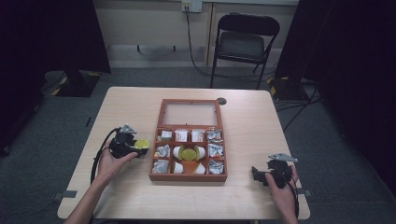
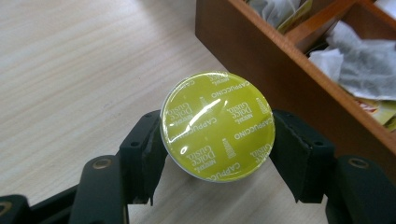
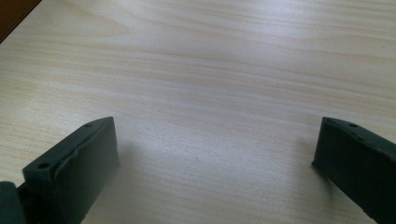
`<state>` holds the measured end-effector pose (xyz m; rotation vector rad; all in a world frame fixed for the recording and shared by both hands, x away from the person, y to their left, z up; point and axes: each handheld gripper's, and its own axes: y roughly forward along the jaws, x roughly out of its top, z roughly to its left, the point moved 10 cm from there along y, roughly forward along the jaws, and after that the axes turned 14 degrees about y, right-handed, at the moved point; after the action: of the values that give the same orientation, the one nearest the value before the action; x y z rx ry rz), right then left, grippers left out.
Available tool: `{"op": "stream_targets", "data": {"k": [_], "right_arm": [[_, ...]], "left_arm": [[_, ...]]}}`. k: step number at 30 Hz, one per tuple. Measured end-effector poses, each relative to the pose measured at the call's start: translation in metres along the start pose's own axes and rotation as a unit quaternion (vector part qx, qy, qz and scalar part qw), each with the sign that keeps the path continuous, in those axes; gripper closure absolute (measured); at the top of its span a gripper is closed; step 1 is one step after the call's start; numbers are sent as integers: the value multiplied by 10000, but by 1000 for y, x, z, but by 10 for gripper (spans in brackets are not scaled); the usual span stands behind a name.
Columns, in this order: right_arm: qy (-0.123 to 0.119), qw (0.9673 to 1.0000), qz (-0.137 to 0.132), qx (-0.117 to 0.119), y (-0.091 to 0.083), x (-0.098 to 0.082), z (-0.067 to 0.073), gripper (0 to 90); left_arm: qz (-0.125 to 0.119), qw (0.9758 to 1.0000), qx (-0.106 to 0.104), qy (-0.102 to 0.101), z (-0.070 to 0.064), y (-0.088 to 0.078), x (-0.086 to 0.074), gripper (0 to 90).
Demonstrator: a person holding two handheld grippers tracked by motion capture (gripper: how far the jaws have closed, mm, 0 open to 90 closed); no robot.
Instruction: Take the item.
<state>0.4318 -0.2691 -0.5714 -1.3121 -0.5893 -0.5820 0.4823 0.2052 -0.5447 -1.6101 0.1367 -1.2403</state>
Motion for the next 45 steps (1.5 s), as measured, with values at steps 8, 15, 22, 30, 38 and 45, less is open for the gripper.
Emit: {"op": "stream_targets", "data": {"k": [8, 15, 22, 30, 38, 45], "right_arm": [[0, 10000, 0, -1, 0, 0, 0, 0], [0, 10000, 0, -1, 0, 0, 0, 0], [0, 10000, 0, 0, 0, 0, 0, 0], [0, 10000, 2, 1, 0, 0, 0, 0], [-7, 10000, 3, 1, 1, 1, 0, 0], [-8, 10000, 2, 0, 1, 1, 0, 0]], "left_arm": [[-60, 9999, -18, -133, 4, 1, -3, 380], [-142, 9994, 39, -300, 9, -3, -3, 280], [-586, 9964, 279, -549, 20, -27, 7, 201], [-962, 9917, 322, -785, 27, -51, 8, 185], [-817, 9939, 525, -525, 22, -67, 3, 186], [-961, 9904, 797, -600, 35, -95, -7, 208]]}}
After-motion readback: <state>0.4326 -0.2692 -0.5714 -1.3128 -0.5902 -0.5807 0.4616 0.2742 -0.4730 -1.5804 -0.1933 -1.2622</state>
